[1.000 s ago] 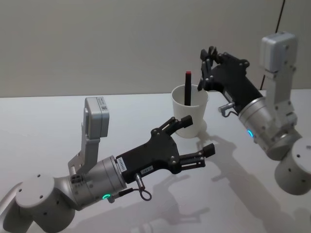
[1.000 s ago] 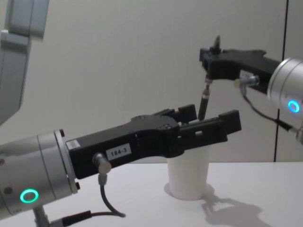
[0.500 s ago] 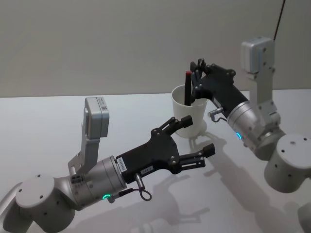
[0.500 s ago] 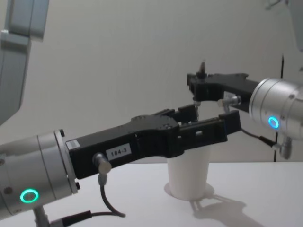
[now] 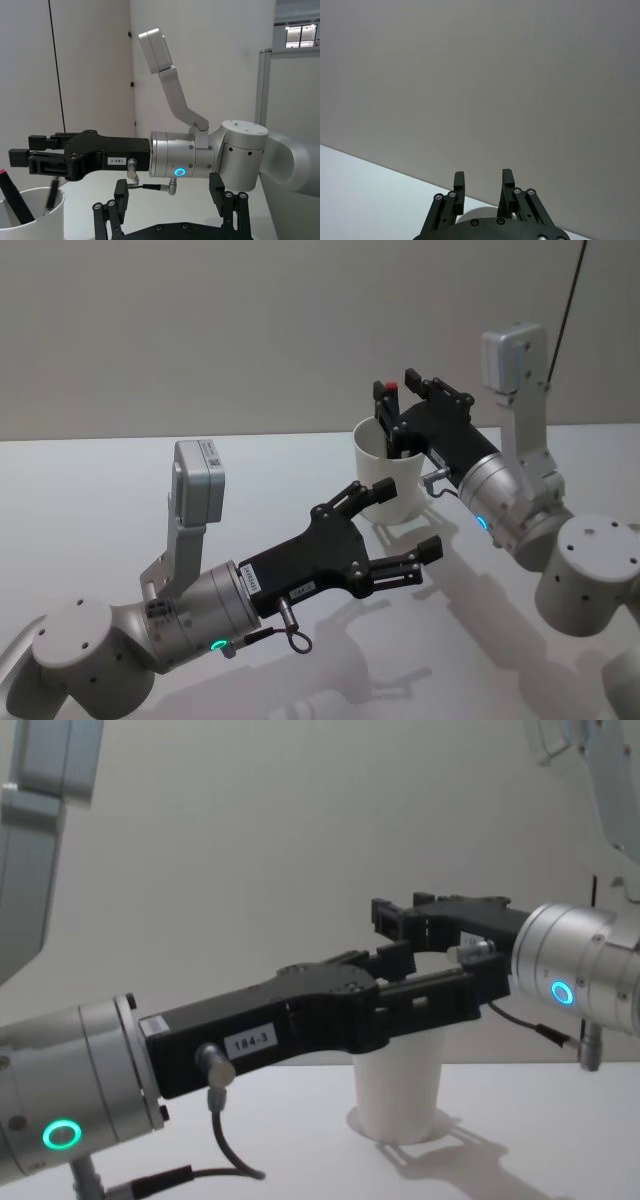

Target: Place the pen into the pen holder.

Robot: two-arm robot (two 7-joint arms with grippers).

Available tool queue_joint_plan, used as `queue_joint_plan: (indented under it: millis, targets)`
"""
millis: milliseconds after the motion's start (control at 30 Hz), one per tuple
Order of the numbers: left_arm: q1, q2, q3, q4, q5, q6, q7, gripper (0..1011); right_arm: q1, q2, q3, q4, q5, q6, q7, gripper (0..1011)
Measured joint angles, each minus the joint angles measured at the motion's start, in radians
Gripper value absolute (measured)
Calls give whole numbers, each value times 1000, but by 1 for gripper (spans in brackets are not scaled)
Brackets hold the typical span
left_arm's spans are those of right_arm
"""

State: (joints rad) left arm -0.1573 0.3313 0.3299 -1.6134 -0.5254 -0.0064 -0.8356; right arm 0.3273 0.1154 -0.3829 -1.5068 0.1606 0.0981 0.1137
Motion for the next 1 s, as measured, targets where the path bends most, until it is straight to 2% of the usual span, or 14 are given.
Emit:
queue_joint_plan:
  millis: [67,200,233,367,533,667,1000]
  targets:
    - [0,0,0,0,0,0,0,1001,1,-1,0,2,0,2,0,482]
    - [0,0,0,0,0,0,0,1001,2,-3,-1,6,1,5,1,594]
    - [0,0,0,0,0,0,0,1001,3,-3,-1,7,1,6,1,662]
    - [0,0,0,0,0,0,0,1001,3,-4,-1,9,2,7,2,734]
    - [0,0,0,0,0,0,0,1001,4,-4,-1,9,4,8,4,906]
    - [0,0,0,0,0,0,0,1001,-1,0,2,-2,12,5,8,997]
    - [0,0,0,0,0,0,0,1001,-30,26,18,-58,46,-4,13,1002]
